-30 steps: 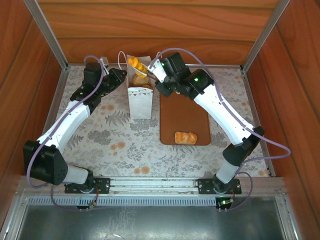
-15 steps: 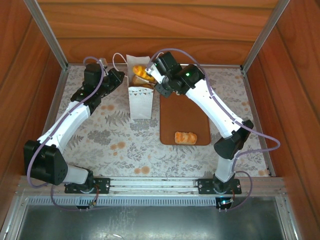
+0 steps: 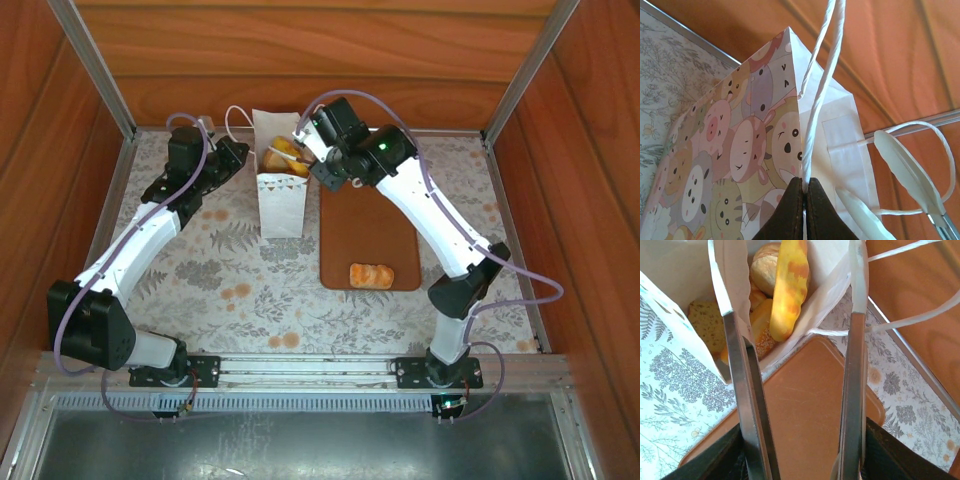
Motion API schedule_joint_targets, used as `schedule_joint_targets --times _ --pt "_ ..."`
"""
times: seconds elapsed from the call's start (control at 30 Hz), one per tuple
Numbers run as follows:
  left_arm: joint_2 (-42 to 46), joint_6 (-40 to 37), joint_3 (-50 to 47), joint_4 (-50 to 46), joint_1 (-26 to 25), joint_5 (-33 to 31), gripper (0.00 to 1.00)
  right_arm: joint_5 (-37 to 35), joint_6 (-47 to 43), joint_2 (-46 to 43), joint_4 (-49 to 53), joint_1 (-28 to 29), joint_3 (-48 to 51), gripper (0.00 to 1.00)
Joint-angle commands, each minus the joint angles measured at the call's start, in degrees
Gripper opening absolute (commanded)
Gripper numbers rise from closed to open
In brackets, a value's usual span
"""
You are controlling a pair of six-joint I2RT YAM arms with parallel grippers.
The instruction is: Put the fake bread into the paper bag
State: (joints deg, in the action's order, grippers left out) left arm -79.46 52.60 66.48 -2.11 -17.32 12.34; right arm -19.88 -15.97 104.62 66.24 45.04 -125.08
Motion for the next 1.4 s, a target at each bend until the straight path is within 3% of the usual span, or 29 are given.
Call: schedule_joint_targets --times 0.0,0.33,0.47,0.73,1.03,1.37 --pt "1.6 0.2 -1.0 1.0 -0.3 1.0 0.23 2.3 -0.1 -5.4 -2.1 0.4 1.6 0.56" --pt "8.8 -0.3 -6.1 0.4 0.7 -0.2 0.48 0.1 -8.1 -22.6 -2.1 0.4 18.5 0.57" --pt "13.1 -2.9 -8.3 -1.8 0.8 -1.0 0.76 1.0 -9.0 -29.5 2.1 0.4 24.9 0.58" --pt "21.8 -8.7 -12.0 -7.6 0.9 -5.2 1.00 -2.7 -9.8 -35.8 14.3 0.6 35.5 0.58" --pt "28.8 -11.5 -16.9 -8.8 1.0 -10.4 1.00 -3.2 -10.4 -38.2 22.4 0.6 44.3 0.58" --pt "29.9 -12.6 -18.9 -7.4 1.0 -12.9 1.00 -4.3 -10.1 -36.7 27.1 0.6 50.4 0.59"
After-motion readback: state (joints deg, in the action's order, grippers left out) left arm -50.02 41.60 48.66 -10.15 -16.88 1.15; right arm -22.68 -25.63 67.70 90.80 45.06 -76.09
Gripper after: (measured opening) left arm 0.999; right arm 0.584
